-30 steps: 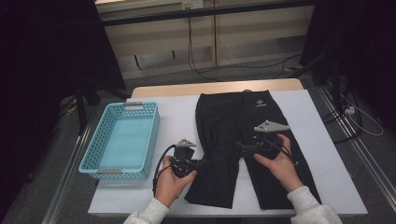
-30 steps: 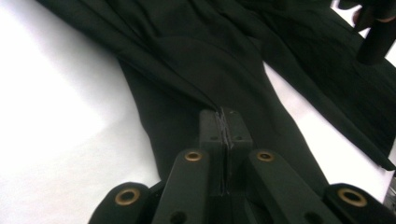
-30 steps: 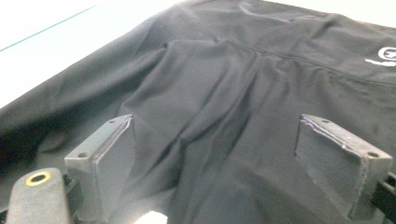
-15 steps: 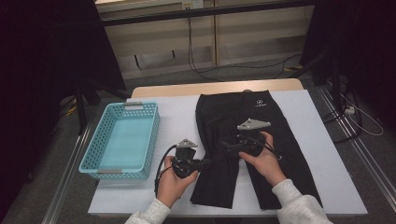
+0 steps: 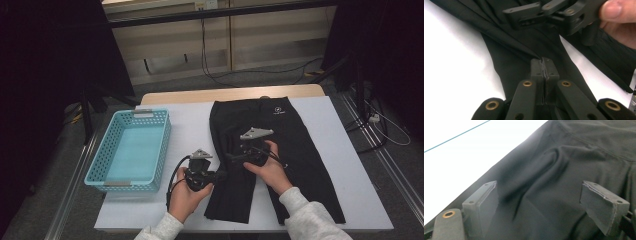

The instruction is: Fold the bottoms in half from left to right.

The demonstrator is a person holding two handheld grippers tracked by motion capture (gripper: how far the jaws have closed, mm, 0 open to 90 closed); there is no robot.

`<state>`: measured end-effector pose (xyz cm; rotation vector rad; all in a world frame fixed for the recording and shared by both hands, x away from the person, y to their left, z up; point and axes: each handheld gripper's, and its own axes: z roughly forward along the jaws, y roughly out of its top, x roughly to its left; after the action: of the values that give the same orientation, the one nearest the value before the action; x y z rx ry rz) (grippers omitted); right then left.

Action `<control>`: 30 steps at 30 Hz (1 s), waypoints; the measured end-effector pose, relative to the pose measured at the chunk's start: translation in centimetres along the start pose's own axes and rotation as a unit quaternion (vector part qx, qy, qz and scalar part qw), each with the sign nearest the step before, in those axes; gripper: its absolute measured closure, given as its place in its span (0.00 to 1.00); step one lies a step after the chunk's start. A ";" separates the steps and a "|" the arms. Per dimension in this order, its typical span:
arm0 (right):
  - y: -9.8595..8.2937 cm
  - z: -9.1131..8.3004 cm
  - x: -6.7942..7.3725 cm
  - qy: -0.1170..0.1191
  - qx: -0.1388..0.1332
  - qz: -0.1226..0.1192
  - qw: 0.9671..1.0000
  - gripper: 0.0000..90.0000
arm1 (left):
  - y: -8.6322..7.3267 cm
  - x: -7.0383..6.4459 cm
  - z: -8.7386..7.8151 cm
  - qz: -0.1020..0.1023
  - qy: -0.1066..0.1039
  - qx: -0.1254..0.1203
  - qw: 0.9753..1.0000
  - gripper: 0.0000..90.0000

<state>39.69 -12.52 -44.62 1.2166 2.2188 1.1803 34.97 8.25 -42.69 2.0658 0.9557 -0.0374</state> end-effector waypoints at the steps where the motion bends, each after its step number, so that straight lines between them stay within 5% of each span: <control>1: 0.1 0.2 0.1 0.000 0.000 -0.006 1.000 0.17 | 0.0 0.0 0.0 0.000 -0.001 0.000 1.000 0.99; 17: 2.6 3.4 2.1 0.027 0.004 -0.017 1.000 0.20 | 0.1 -0.1 -0.3 0.004 -0.002 -0.007 1.000 0.99; 19: 2.4 3.9 2.5 0.016 0.021 -0.037 0.999 0.28 | 0.1 -0.1 -0.3 0.005 -0.001 -0.006 1.000 0.99; 26: 2.3 3.6 1.8 0.004 0.031 -0.064 0.997 0.87 | 0.1 -0.1 -0.2 -0.001 -0.004 -0.011 1.000 0.99; 30: 2.5 2.2 1.0 -0.001 0.019 -0.055 0.998 0.99 | 0.4 -0.5 0.3 0.002 -0.005 -0.018 1.000 0.99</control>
<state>41.84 -9.91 -43.82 1.0947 2.2848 1.0973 34.95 7.59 -42.48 2.0321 0.9397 -0.0288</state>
